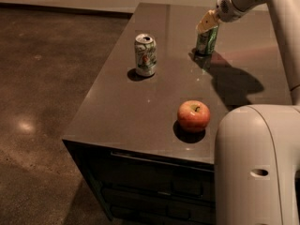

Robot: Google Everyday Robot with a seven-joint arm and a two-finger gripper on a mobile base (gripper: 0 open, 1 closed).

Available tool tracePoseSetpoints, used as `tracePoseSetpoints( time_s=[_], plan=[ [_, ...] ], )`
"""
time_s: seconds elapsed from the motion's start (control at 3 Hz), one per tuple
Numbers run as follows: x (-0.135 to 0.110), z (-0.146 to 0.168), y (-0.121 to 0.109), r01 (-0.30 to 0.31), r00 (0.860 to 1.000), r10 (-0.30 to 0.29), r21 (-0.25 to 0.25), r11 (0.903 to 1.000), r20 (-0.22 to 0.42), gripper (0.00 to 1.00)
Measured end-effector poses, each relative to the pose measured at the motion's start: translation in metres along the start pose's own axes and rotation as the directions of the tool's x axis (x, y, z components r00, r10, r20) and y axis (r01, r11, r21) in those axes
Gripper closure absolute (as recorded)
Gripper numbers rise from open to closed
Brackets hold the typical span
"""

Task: Move green can near 7up can

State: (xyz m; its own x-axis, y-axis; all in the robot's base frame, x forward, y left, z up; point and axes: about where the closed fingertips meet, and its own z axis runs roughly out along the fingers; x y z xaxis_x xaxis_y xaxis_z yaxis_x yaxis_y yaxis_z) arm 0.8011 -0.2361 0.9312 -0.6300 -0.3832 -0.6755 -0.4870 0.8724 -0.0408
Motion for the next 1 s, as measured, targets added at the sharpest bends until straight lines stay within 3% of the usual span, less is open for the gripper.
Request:
tracePoseSetpoints(
  time_s=[0.33, 0.67, 1.0],
  plan=[
    [-0.005, -0.006, 0.012, 0.056, 0.998, -0.056, -0.029, 0.998, 0.004, 0.71],
    [-0.013, -0.023, 0.041, 0.172, 0.985, -0.171, -0.104, 0.9795, 0.021, 0.95],
    [-0.017, -0.041, 0.078, 0.313, 0.95, -0.306, -0.194, 0.9298, 0.063, 1.0]
  ],
)
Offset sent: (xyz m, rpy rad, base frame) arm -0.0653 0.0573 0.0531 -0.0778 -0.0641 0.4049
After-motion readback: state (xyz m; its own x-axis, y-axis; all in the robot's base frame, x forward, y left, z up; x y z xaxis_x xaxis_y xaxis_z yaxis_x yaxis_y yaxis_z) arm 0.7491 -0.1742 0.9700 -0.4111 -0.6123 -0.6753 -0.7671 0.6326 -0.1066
